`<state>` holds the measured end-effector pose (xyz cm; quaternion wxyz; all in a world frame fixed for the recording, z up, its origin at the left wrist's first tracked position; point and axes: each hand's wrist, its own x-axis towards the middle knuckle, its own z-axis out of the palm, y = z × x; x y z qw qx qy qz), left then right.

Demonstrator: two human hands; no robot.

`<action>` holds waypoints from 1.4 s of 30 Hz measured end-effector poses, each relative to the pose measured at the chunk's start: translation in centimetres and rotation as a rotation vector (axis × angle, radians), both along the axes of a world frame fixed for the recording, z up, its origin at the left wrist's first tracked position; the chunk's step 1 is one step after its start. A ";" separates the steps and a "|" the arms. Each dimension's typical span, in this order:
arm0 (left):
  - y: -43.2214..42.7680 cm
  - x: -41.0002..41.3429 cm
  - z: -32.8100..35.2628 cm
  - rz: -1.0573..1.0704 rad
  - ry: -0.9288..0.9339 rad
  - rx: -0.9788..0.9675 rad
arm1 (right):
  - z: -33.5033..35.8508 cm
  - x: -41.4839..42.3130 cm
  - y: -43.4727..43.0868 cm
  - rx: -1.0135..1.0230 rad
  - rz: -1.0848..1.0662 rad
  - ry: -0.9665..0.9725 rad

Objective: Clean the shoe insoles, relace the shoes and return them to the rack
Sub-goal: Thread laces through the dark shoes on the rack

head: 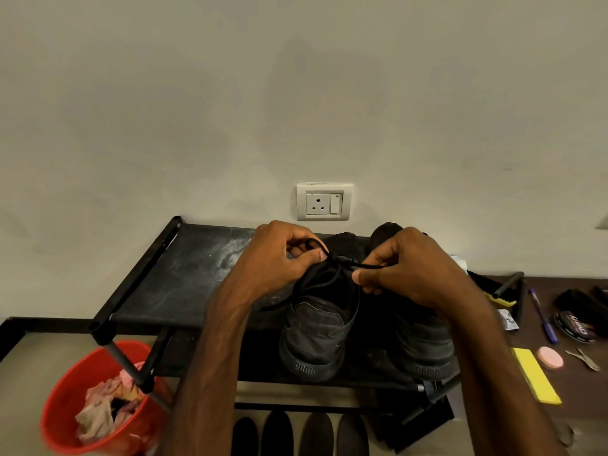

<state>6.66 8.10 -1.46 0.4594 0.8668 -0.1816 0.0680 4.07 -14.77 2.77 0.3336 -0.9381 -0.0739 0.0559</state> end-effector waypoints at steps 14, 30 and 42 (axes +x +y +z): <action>-0.3 -0.1 0.2 0.038 -0.020 0.045 | -1.7 1.1 2.3 0.085 -0.071 -0.157; 0.6 -0.3 0.0 0.026 0.162 -0.143 | -1.6 1.1 2.1 0.074 -0.058 -0.161; 2.3 -0.2 0.0 0.252 -0.072 -0.019 | -1.5 1.1 1.9 0.086 -0.049 -0.146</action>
